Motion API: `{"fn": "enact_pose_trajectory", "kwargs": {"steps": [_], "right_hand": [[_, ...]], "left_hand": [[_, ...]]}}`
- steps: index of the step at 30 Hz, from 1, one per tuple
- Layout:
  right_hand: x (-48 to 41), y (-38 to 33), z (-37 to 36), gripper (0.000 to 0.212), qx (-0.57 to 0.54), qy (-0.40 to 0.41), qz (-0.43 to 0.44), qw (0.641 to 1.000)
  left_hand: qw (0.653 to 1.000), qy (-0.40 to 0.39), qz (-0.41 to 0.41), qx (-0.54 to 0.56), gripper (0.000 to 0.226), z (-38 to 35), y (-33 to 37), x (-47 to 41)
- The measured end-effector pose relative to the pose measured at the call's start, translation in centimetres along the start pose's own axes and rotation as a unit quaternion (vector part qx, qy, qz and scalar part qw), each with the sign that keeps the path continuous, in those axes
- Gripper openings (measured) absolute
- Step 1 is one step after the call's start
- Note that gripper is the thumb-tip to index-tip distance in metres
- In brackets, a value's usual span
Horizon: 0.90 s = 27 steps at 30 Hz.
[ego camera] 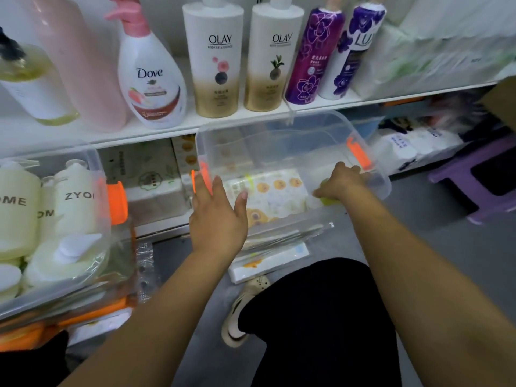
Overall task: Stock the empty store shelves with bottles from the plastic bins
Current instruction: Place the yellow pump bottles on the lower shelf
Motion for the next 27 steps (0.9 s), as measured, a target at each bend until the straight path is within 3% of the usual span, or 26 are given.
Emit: {"fn": "enact_pose_trajectory", "kwargs": {"steps": [5, 6, 11, 14, 19, 27], "right_hand": [[-4.0, -0.4, -1.8, 0.123, 0.057, -0.078, -0.028, 0.995], [-4.0, -0.3, -1.6, 0.122, 0.070, -0.085, -0.019, 0.994], [-2.3, -0.3, 0.0, 0.069, 0.085, -0.084, 0.020, 0.993], [-2.9, 0.3, -0.6, 0.077, 0.063, -0.110, 0.005, 0.992], [-3.0, 0.1, -1.6, 0.110, 0.056, -0.069, 0.005, 0.996], [-2.4, -0.3, -1.8, 0.087, -0.090, -0.057, 0.078, 0.991]], "left_hand": [[1.000, 0.005, -0.001, 0.008, 0.063, 0.0, -0.3, -0.2], [1.000, 0.006, 0.000, 0.007, 0.063, 0.0, -0.3, -0.1], [1.000, 0.011, 0.004, 0.011, 0.062, -0.1, -0.4, 0.2], [1.000, 0.008, 0.008, 0.014, 0.061, -0.2, -0.4, 0.2], [1.000, 0.009, 0.008, 0.017, 0.061, -0.2, -0.3, 0.6], [1.000, 0.002, 0.012, 0.026, 0.059, -0.4, -0.5, 0.6]]}}
Point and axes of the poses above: each hand's wrist, its own x-axis away from the middle knuckle, its own z-axis out of the back of the hand, y = z × x, the point moved 1 cm from there along -x, towards the middle knuckle, and after that the axes turned 1 degree about y, right-handed, at the moved point
